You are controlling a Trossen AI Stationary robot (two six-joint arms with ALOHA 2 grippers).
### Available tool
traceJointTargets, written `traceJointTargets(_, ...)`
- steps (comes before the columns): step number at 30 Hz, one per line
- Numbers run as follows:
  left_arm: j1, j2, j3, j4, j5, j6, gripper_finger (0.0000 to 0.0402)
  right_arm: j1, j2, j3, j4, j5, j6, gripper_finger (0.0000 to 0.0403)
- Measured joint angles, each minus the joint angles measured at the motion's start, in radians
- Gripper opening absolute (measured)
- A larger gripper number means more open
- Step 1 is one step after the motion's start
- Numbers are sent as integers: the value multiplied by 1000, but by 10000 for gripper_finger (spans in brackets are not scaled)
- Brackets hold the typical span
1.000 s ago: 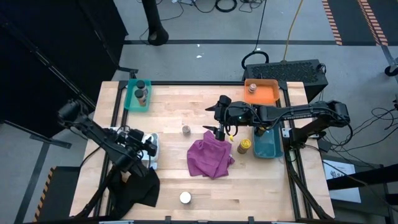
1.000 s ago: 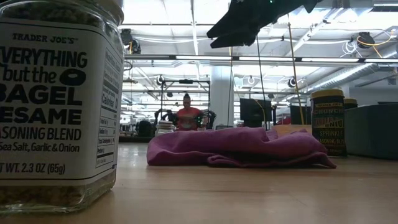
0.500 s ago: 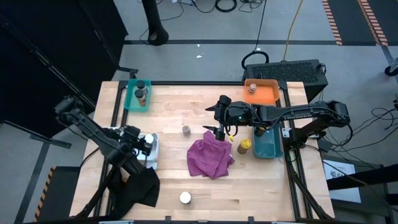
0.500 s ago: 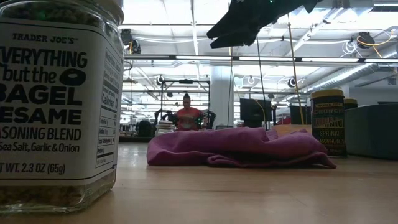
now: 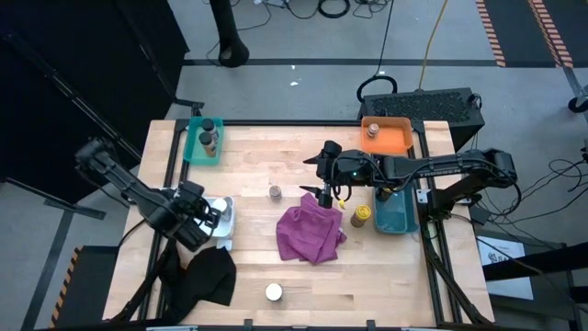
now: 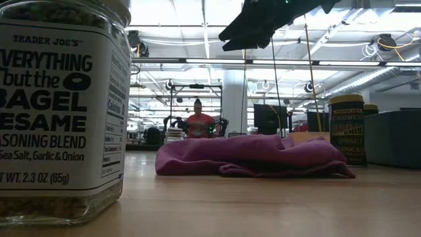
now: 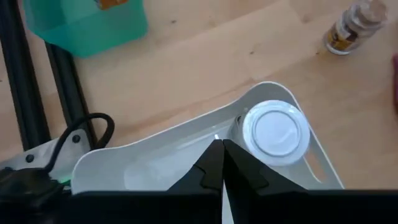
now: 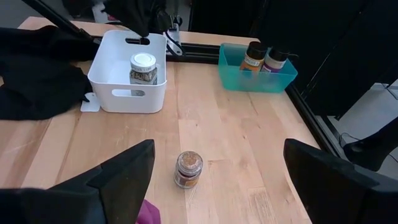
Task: Sort spices by type
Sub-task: Put the top white seasoning bottle into the white bin, then put the brown seasoning bottle into the orange bin
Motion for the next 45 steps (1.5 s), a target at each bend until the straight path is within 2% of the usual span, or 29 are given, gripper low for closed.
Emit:
traceJointTargets(5, 13, 31, -44, 74, 0, 1, 5, 0, 0, 0, 0, 0, -3, 339)
traceJointTargets(23, 12, 61, -45, 219, 30, 61, 5, 0, 0, 0, 0, 0, -3, 339)
traceJointTargets(30, 13, 61, -4, 93, 60, 52, 5, 0, 0, 0, -8, 4, -1, 339)
traceJointTargets(33, 12, 61, 58, 1, 9, 81, 7, 0, 0, 0, -14, 5, 6, 339)
traceJointTargets(36, 12, 61, 121, -5, -129, 217, 9, 0, 0, 0, -16, 6, 33, 339)
traceJointTargets(40, 16, 59, 161, 144, -331, 582, 9, 0, 0, 0, -40, 35, 66, 339)
traceJointTargets(42, 30, 61, 159, 247, -377, 814, 9, -1, 0, 0, -67, 39, 91, 339)
traceJointTargets(45, 71, 60, 139, 374, -384, 1121, 9, -4, 0, 0, -90, 80, 123, 339)
